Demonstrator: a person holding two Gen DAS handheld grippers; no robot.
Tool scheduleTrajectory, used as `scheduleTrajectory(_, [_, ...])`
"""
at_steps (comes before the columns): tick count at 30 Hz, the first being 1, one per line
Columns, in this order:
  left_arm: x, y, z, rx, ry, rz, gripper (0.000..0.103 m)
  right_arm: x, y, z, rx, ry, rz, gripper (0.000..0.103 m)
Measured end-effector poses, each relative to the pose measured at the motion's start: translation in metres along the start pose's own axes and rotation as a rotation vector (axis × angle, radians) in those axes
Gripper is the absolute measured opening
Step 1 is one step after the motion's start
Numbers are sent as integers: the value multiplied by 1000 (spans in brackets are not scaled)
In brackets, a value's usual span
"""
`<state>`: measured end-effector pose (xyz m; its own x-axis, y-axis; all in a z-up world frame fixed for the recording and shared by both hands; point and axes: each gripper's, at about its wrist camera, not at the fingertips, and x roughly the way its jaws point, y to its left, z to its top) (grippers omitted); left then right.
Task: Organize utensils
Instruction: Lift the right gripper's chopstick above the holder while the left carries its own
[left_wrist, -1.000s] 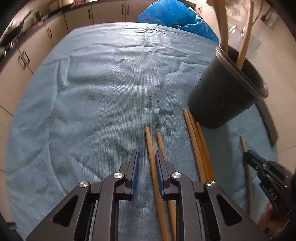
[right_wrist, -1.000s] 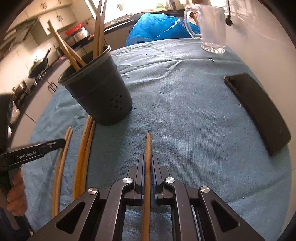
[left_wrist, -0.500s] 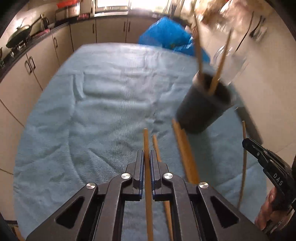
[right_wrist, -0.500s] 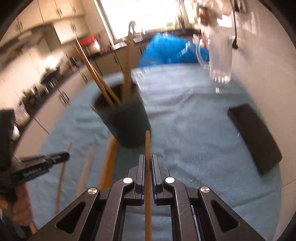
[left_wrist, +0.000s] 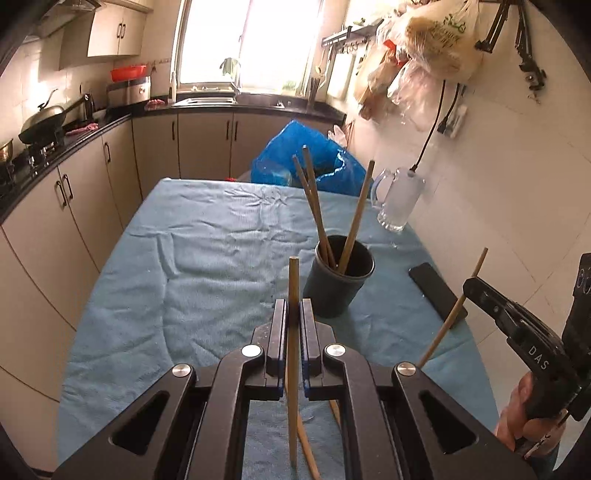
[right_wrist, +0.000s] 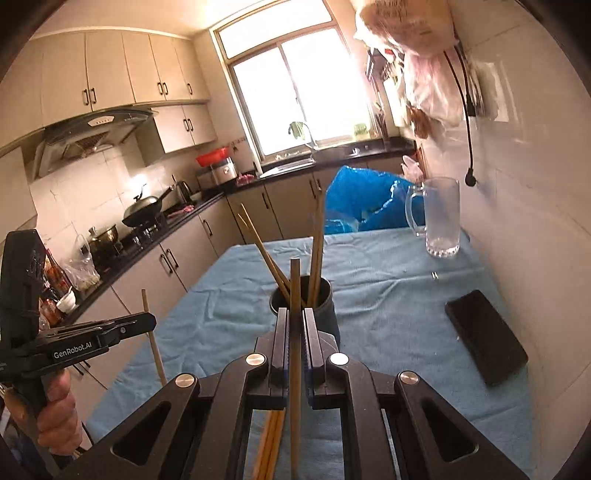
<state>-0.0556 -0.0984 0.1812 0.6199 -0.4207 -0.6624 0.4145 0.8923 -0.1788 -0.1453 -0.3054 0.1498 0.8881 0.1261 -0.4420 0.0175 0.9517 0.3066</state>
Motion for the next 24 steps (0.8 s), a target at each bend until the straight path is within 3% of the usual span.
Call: scheduleTrajectory(24, [-15,-3,6,-1,-32,0,6,-14,-2,3,20,-30,7,6])
